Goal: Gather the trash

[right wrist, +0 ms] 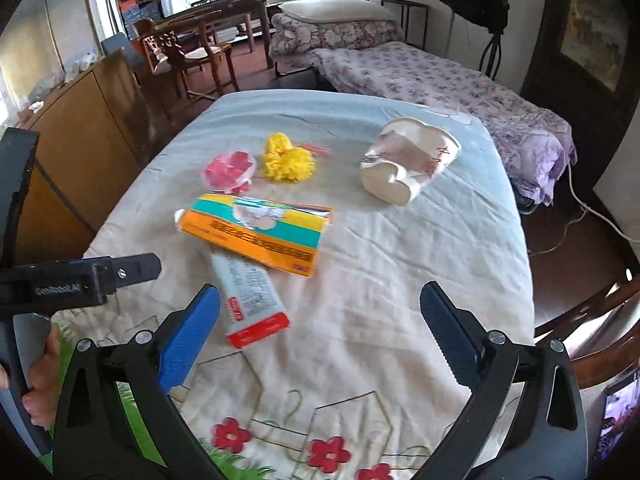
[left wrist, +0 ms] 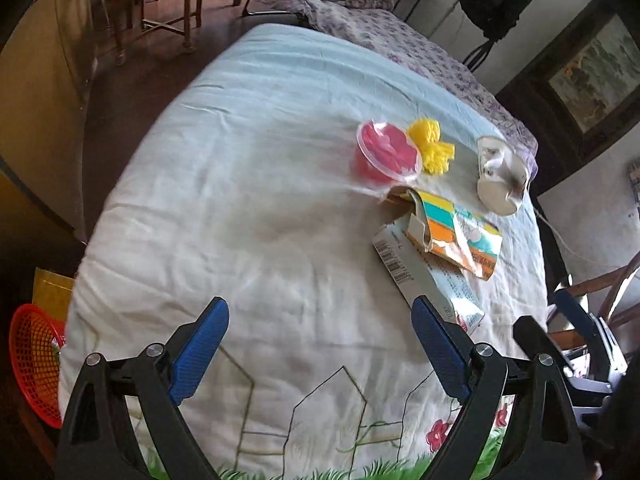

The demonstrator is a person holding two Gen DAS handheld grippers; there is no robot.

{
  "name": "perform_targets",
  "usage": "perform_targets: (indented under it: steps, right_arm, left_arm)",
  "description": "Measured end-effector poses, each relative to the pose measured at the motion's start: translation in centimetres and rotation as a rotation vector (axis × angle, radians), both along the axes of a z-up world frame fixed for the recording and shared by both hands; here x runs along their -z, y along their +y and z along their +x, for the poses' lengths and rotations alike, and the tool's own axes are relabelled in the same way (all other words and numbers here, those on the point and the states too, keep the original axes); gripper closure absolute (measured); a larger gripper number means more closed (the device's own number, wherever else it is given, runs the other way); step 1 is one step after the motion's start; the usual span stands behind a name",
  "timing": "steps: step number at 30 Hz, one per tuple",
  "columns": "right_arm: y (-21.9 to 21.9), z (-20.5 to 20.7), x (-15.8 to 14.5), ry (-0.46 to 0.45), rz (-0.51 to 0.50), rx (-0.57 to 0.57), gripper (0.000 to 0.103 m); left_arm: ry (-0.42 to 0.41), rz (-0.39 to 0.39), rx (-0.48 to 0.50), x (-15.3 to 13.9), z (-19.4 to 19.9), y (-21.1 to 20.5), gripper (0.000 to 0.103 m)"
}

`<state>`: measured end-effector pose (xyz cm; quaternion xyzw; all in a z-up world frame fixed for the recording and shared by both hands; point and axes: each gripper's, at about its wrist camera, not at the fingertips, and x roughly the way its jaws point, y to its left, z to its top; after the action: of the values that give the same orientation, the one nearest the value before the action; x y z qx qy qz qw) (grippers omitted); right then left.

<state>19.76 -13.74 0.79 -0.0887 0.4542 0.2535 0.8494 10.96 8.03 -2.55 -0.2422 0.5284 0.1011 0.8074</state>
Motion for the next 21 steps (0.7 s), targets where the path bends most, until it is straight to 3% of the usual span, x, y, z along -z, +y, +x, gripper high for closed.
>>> perform_targets:
  steps: [8, 21]
  right_arm:
    - [-1.3, 1.0, 1.1, 0.094, 0.105, 0.010, 0.007]
    - [3.5, -0.7, 2.9, 0.097, 0.014, -0.151, 0.007]
  left_arm:
    - [-0.009, 0.019, 0.019, 1.1, -0.3, 0.3, 0.012]
    - [-0.023, 0.025, -0.070, 0.7, -1.2, 3.1, 0.012]
